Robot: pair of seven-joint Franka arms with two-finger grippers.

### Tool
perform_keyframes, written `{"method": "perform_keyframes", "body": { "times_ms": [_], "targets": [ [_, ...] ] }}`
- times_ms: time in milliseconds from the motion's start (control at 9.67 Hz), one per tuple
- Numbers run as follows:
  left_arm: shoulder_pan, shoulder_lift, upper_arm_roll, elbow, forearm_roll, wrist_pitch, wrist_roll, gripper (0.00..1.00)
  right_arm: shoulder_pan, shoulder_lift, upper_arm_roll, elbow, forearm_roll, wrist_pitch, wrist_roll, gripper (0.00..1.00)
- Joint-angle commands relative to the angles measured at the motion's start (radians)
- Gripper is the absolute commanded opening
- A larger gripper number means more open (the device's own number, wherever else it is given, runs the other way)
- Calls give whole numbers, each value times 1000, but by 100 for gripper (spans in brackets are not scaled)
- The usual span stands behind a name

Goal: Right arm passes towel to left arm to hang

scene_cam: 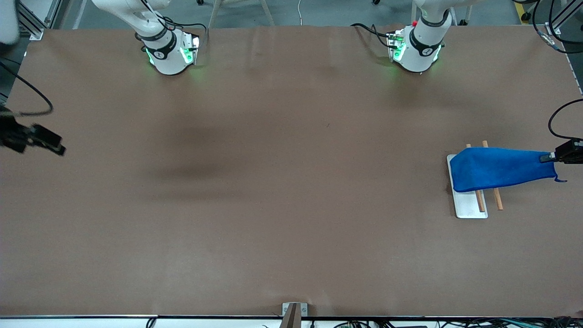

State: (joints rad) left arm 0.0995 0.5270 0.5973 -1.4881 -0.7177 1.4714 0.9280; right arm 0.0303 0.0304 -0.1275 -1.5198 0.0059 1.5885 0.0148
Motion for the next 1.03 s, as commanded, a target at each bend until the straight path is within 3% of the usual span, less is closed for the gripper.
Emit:
{"method": "perform_keyframes", "body": {
  "times_ms": [0,103,207,310,621,724,828,931],
  "targets": [
    [-7,48,31,20,18,32,17,8,-1,-70,-29,-37,-15,-45,8,100],
    [-7,50,33,19,18,32,12,10,0,-73,-24,-42,-17,-45,5,100],
    [-7,50,33,19,15,35,9,62,3,-76,-23,-43,-17,-48,5,100],
    [-14,45,35,20,17,61,9,100,5,-76,-23,-45,-18,-42,5,100],
    [-30,-8,32,40,29,67,5,100,0,-89,-24,-60,-18,-45,7,100],
    [-64,-30,27,54,70,102,-83,100,0,-87,-23,-59,-18,-44,8,100],
    [-81,-80,-5,74,148,116,-151,100,2,-84,-24,-57,-18,-41,7,100],
    [-78,-138,-101,74,246,144,-172,100,3,-84,-23,-56,-20,-36,7,100]
  ]
}}
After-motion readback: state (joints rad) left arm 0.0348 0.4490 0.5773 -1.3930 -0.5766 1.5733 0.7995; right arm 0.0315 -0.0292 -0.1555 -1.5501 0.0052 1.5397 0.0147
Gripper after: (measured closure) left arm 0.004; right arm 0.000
